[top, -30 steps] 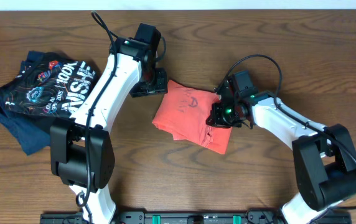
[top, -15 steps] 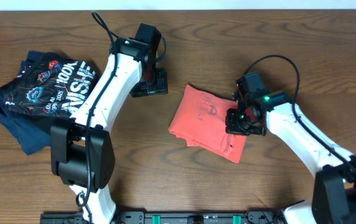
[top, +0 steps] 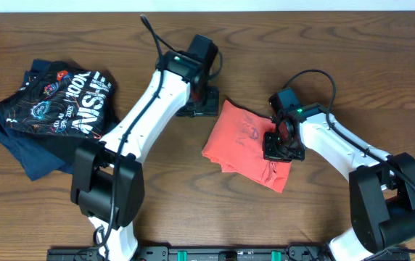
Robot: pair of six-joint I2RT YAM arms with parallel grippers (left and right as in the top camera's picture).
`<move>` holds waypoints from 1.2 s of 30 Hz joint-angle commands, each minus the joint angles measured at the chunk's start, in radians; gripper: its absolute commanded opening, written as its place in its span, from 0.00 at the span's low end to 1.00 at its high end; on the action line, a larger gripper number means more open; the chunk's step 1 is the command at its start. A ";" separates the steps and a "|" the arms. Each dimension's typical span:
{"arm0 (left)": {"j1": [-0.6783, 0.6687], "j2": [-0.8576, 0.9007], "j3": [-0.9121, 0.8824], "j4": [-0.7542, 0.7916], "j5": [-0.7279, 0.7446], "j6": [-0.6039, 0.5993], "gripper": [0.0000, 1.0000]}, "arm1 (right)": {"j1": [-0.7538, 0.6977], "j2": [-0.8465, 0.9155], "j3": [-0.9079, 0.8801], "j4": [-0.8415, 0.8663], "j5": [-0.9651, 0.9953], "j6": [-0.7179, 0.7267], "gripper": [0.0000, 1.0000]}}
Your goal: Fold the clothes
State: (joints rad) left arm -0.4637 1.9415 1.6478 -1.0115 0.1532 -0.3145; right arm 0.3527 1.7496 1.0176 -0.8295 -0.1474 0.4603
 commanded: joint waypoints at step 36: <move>-0.064 0.137 -0.017 -0.035 -0.008 0.003 0.59 | -0.095 0.025 -0.005 0.023 0.315 -0.095 0.05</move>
State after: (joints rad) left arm -0.5346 2.1674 1.6337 -1.0523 0.1532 -0.3344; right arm 0.2741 1.7496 1.0183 -0.8162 0.0166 0.3805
